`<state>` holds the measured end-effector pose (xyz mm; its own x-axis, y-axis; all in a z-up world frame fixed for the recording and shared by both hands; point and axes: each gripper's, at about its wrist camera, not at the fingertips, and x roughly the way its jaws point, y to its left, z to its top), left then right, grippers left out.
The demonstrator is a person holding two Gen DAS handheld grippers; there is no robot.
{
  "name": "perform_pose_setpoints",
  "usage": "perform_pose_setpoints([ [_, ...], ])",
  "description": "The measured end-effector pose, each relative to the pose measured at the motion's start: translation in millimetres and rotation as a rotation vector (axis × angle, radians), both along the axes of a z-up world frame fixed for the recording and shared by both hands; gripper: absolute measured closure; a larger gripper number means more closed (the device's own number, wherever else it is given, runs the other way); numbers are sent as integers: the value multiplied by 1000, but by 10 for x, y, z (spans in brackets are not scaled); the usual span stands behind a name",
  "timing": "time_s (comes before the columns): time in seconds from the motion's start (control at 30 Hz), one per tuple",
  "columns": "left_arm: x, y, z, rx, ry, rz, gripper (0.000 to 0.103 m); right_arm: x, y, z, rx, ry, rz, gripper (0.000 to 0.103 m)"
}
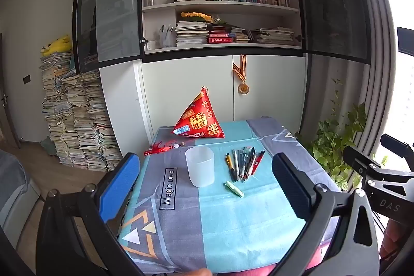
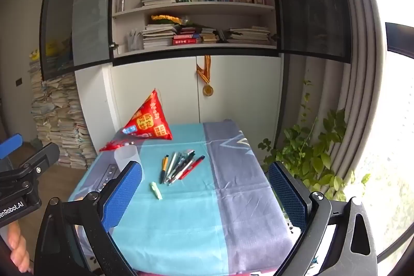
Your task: Organize stationery
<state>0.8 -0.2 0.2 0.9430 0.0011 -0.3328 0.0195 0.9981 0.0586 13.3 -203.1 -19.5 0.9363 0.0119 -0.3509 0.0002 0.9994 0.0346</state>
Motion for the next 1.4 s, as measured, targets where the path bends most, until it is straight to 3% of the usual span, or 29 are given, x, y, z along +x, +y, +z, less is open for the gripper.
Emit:
perform_pose_setpoints([
  [0.83,318,74,-229,-36,51,-10,1,381,129,-177,-17,89,-1,5],
  [1.4,366,125,-246,-47,52,-13,1,431,195,-234,-27,95,0,5],
])
